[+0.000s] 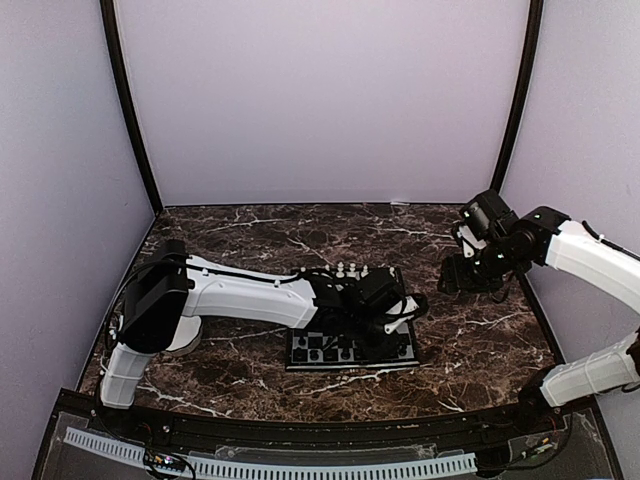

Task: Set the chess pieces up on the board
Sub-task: Place the knight at b8, then adjust the knight at b8.

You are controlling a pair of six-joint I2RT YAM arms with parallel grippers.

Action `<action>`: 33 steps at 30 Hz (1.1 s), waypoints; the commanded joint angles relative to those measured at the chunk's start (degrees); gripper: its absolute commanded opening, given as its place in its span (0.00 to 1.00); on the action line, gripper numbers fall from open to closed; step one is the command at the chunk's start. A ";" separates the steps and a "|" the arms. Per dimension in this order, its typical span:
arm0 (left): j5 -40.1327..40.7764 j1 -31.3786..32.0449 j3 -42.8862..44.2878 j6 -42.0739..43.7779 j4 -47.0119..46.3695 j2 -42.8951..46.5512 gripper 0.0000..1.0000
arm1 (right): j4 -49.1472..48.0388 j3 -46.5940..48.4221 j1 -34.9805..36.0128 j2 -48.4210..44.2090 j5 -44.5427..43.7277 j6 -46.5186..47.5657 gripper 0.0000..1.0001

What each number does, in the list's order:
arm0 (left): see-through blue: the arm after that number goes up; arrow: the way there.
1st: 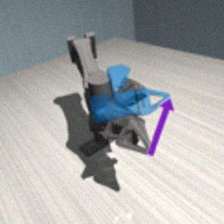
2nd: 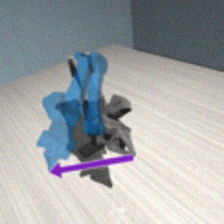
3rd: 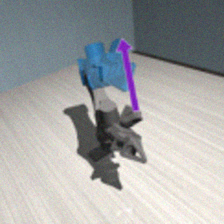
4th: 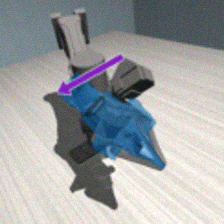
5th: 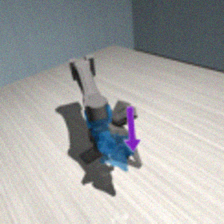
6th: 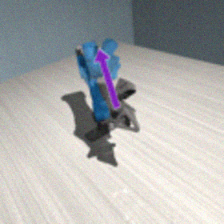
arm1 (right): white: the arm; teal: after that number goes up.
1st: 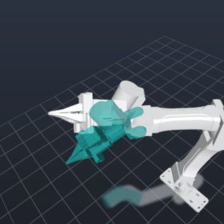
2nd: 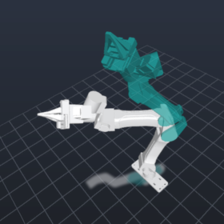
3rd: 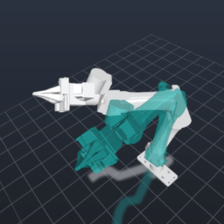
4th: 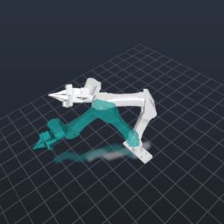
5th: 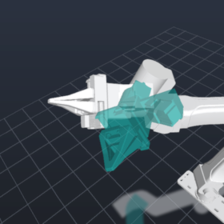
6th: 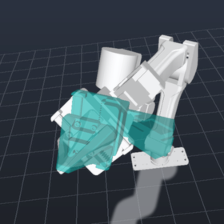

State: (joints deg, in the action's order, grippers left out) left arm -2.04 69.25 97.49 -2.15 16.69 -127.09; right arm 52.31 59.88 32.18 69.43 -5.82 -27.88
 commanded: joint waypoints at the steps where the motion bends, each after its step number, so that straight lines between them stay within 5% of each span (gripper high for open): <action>1: -0.97 -0.35 1.46 0.30 2.03 1.76 0.19 | -1.23 0.90 -0.43 0.18 0.39 0.37 0.68; 17: -2.18 -0.35 1.87 -0.18 3.74 7.76 0.21 | -2.08 2.34 -0.46 1.84 1.35 1.23 0.68; 22: 4.65 -0.69 3.07 -7.32 10.10 8.00 0.22 | -2.42 2.61 -0.46 2.26 1.45 1.29 0.68; 33: 2.24 -2.54 1.51 -13.09 15.16 6.95 0.28 | -4.05 2.12 -0.51 2.73 1.93 0.95 0.68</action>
State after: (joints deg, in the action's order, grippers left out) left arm 0.54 67.51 99.26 -13.21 28.93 -122.13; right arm 50.22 61.08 32.16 72.12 -4.27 -27.00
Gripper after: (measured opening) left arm 0.276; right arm 0.681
